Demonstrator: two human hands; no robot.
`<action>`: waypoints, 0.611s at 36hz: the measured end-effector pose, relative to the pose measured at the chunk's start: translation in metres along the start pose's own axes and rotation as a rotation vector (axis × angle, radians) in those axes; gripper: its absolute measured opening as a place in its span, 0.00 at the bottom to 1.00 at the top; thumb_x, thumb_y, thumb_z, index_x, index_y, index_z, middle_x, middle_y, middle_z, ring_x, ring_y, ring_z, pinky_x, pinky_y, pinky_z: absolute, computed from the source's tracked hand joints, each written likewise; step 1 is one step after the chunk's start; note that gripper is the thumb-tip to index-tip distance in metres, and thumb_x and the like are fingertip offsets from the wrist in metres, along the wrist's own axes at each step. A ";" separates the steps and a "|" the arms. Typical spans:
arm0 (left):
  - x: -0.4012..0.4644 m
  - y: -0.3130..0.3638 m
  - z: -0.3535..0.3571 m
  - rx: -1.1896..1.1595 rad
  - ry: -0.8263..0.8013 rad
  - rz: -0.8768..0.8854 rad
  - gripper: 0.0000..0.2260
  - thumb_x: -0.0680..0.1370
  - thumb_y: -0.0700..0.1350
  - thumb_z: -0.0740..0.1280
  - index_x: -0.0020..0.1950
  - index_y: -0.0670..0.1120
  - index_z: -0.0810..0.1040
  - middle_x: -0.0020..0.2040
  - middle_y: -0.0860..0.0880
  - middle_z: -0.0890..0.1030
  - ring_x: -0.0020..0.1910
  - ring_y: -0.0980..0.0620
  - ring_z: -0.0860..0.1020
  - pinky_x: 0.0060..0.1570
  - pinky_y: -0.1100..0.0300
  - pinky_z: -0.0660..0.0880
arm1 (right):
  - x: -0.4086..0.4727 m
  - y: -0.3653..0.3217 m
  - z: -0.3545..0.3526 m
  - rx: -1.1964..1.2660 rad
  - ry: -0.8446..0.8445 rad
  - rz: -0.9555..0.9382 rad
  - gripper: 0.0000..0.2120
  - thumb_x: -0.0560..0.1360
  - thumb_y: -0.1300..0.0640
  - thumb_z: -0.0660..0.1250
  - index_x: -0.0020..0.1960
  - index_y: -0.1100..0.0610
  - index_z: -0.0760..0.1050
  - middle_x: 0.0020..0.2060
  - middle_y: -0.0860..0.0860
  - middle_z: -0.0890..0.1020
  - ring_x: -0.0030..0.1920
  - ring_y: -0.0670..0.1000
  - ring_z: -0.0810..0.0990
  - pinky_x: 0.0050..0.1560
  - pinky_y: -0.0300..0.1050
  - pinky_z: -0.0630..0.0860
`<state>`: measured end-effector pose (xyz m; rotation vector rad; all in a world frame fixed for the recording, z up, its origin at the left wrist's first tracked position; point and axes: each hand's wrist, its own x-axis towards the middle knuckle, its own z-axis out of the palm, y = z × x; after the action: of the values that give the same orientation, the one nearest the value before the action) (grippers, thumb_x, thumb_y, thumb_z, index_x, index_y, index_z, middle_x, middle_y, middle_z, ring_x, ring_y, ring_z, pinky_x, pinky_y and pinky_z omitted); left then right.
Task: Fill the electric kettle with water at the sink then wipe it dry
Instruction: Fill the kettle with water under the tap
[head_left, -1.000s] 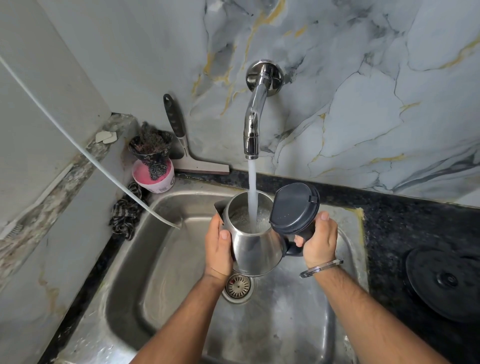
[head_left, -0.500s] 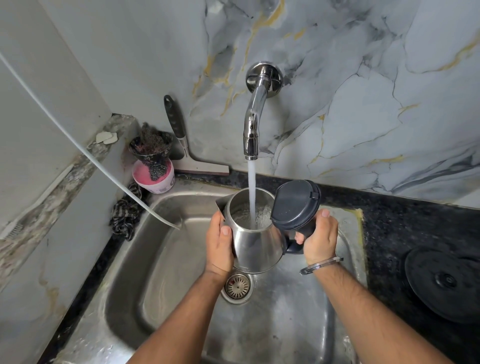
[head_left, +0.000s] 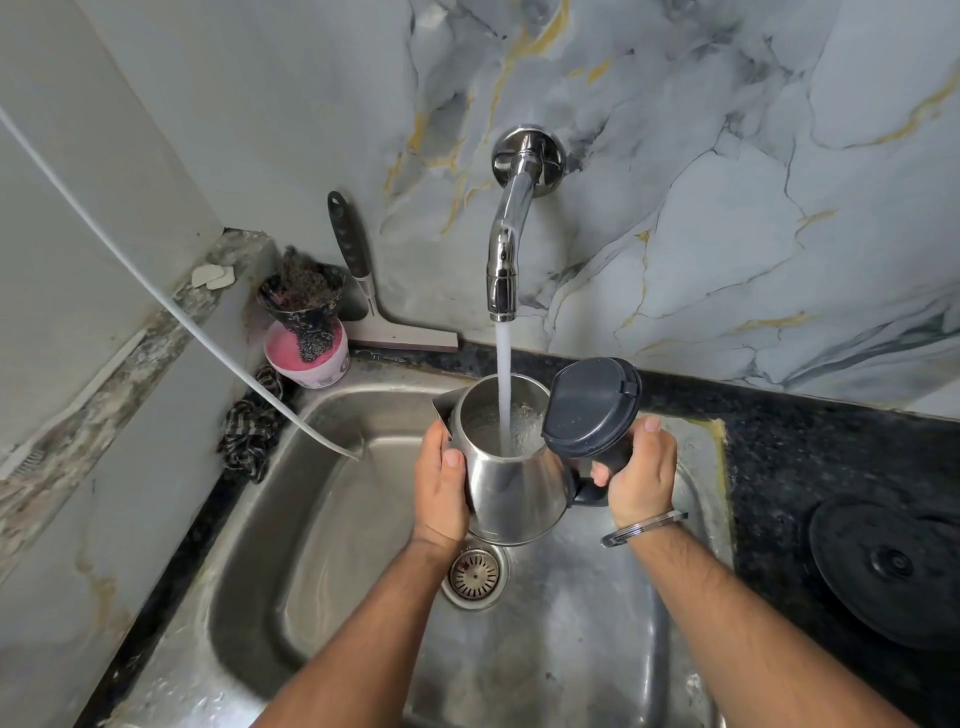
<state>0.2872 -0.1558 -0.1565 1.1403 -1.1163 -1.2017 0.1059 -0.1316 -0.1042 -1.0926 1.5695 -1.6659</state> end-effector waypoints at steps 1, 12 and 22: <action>0.000 -0.001 0.000 0.005 0.001 0.002 0.39 0.75 0.74 0.62 0.65 0.40 0.75 0.60 0.39 0.82 0.60 0.40 0.80 0.63 0.34 0.74 | 0.000 0.000 0.000 0.001 0.002 0.000 0.36 0.77 0.34 0.47 0.22 0.57 0.69 0.16 0.54 0.71 0.18 0.58 0.71 0.21 0.49 0.67; -0.001 0.002 0.004 -0.022 0.025 0.002 0.36 0.75 0.74 0.62 0.62 0.43 0.76 0.56 0.46 0.84 0.57 0.50 0.80 0.60 0.44 0.76 | 0.002 0.001 -0.001 -0.013 0.003 -0.007 0.40 0.75 0.28 0.45 0.22 0.60 0.68 0.17 0.60 0.70 0.19 0.62 0.70 0.21 0.56 0.68; 0.000 -0.002 0.006 -0.033 0.018 0.001 0.36 0.74 0.74 0.63 0.64 0.44 0.76 0.59 0.43 0.82 0.60 0.47 0.80 0.63 0.41 0.75 | 0.002 0.001 -0.001 0.000 0.018 0.012 0.39 0.74 0.28 0.47 0.23 0.58 0.69 0.16 0.52 0.70 0.18 0.61 0.70 0.19 0.54 0.68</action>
<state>0.2814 -0.1562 -0.1583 1.1235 -1.0791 -1.2026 0.1035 -0.1330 -0.1051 -1.0686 1.5841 -1.6719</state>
